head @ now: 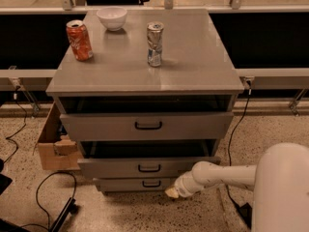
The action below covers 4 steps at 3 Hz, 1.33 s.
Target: Close middle drawer
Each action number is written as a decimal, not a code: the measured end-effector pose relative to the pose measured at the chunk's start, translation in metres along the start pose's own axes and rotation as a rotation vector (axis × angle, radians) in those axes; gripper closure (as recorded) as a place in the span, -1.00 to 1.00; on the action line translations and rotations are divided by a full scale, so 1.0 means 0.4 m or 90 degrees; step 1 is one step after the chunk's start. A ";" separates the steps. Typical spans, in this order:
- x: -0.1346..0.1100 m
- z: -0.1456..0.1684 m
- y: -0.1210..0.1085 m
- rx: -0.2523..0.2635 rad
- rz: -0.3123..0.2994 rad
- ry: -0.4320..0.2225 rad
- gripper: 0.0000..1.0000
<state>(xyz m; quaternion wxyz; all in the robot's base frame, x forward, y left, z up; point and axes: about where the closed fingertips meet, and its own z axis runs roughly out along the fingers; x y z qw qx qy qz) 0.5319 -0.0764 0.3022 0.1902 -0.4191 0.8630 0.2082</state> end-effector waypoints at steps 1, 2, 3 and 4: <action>-0.024 -0.008 -0.088 0.023 0.005 -0.007 1.00; -0.035 -0.027 -0.147 0.045 0.012 -0.015 1.00; -0.005 -0.079 -0.168 0.062 0.016 0.017 1.00; 0.060 -0.179 -0.139 0.059 0.010 0.099 1.00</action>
Offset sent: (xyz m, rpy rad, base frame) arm 0.1238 -0.0872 0.0201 -0.0539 -0.1229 -0.1616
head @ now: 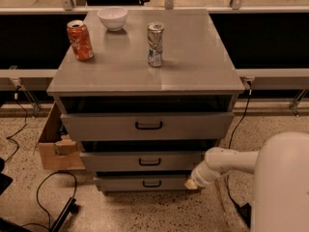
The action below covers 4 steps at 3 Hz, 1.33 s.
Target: Close middle drawer
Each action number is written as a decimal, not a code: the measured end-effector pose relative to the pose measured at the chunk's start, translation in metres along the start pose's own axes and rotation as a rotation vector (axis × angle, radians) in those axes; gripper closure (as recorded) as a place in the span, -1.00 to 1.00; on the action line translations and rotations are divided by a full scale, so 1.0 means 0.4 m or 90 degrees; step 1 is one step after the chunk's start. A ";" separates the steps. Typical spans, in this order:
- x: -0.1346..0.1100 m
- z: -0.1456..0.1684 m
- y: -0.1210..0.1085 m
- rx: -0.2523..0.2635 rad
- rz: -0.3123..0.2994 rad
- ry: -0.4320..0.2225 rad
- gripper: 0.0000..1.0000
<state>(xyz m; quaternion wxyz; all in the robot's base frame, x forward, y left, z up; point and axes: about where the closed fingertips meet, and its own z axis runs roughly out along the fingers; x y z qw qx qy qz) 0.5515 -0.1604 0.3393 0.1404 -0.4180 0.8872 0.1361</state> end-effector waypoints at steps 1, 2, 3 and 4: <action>0.120 -0.143 0.078 -0.033 -0.011 0.117 1.00; 0.209 -0.329 0.138 -0.050 0.001 0.211 1.00; 0.258 -0.533 0.163 -0.047 0.039 0.266 1.00; 0.267 -0.737 0.193 -0.042 0.084 0.290 1.00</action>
Offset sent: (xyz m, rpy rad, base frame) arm -0.1689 -0.1226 0.1966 -0.3398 0.3924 0.0821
